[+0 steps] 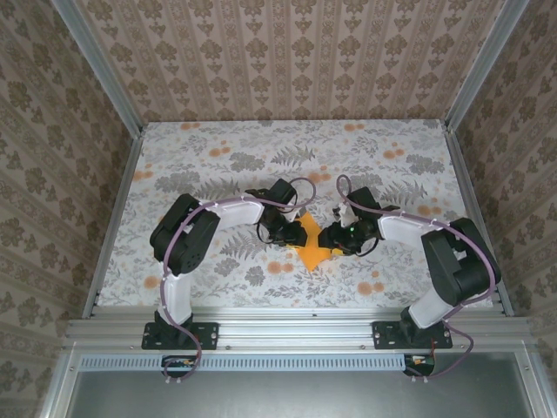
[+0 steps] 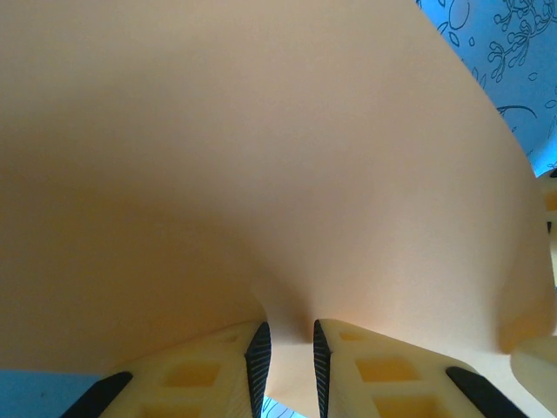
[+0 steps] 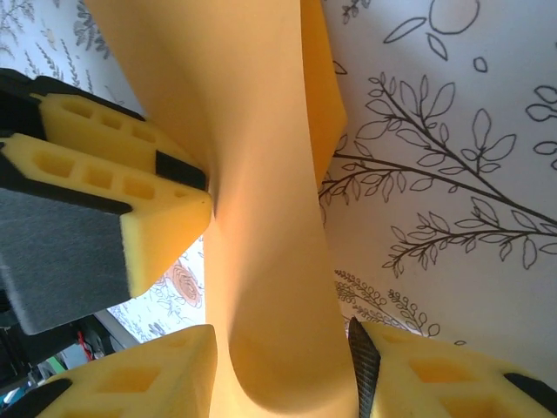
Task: Fold a paper plane with a square sheet of paper (pick it up from the middle)
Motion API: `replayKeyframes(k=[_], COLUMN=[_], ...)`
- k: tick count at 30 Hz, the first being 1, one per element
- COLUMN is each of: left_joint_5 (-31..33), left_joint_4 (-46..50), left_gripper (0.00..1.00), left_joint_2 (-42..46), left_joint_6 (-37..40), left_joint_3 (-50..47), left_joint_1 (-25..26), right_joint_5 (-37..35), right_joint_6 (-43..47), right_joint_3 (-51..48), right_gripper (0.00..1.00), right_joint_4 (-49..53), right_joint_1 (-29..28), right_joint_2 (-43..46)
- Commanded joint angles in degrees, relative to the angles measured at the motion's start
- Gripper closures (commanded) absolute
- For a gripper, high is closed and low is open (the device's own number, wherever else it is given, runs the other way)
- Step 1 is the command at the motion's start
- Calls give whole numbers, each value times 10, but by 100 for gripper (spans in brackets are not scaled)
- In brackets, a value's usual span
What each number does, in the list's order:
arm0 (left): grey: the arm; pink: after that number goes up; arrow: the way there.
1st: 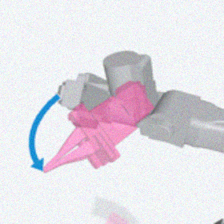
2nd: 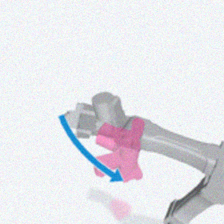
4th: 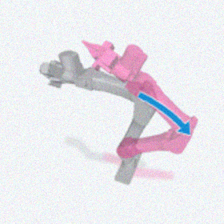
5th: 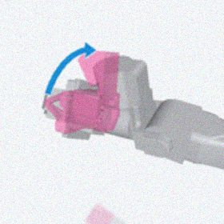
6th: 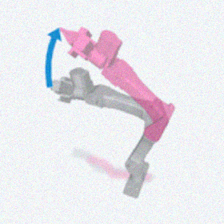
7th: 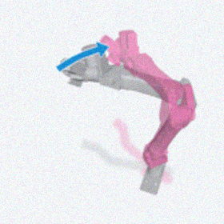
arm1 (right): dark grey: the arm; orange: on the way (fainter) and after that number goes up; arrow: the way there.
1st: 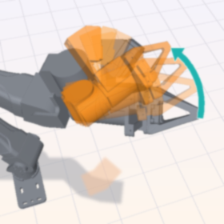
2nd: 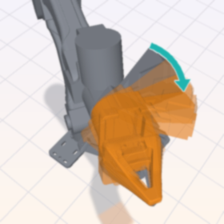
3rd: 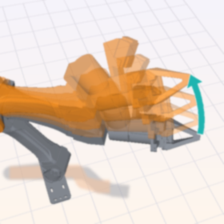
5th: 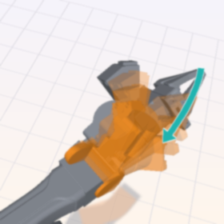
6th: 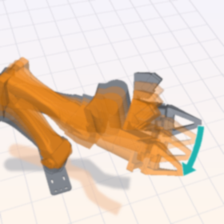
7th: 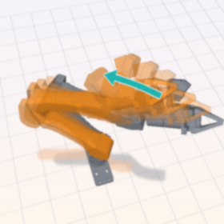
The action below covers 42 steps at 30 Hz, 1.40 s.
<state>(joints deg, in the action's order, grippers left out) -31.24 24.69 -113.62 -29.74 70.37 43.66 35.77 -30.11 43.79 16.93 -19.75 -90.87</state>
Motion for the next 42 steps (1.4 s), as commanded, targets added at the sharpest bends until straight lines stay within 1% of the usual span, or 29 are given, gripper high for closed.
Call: replayKeyframes(k=[1, 4, 6, 11, 16, 20, 30, 34, 42], left_joint_5=[28, 28, 28, 29, 27, 25, 21, 20, 17], left_joint_4=[34, 39, 38, 38, 34, 35, 35, 37, 34], left_gripper=[74, 74, 74, 74, 74, 74, 74, 74, 75], left_joint_2=[-16, -13, -12, -10, -10, -13, -20, -21, -22], left_joint_6=[15, 19, 20, 20, 18, 20, 23, 24, 23], left_joint_3=[-31, -32, -32, -36, -43, -43, -41, -40, -44], left_joint_1=[-2, -3, -5, -7, -9, -10, -13, -13, -13], right_joint_5=[-38, -94, -99, -37, 13, 20, 83, 103, 110], right_joint_6=[19, 28, 27, 5, -3, 10, -27, -42, -45], right_joint_3=[8, 17, 21, 19, 12, 4, -40, -53, -60], right_gripper=[53, 53, 53, 54, 54, 54, 54, 55, 57], right_joint_4=[38, 60, 55, -5, -24, 2, -39, -60, -54], right_joint_1=[6, 7, 8, 5, 4, 9, 24, 34, 44], right_joint_2=[22, 26, 16, -21, -5, 18, 71, 76, 94])
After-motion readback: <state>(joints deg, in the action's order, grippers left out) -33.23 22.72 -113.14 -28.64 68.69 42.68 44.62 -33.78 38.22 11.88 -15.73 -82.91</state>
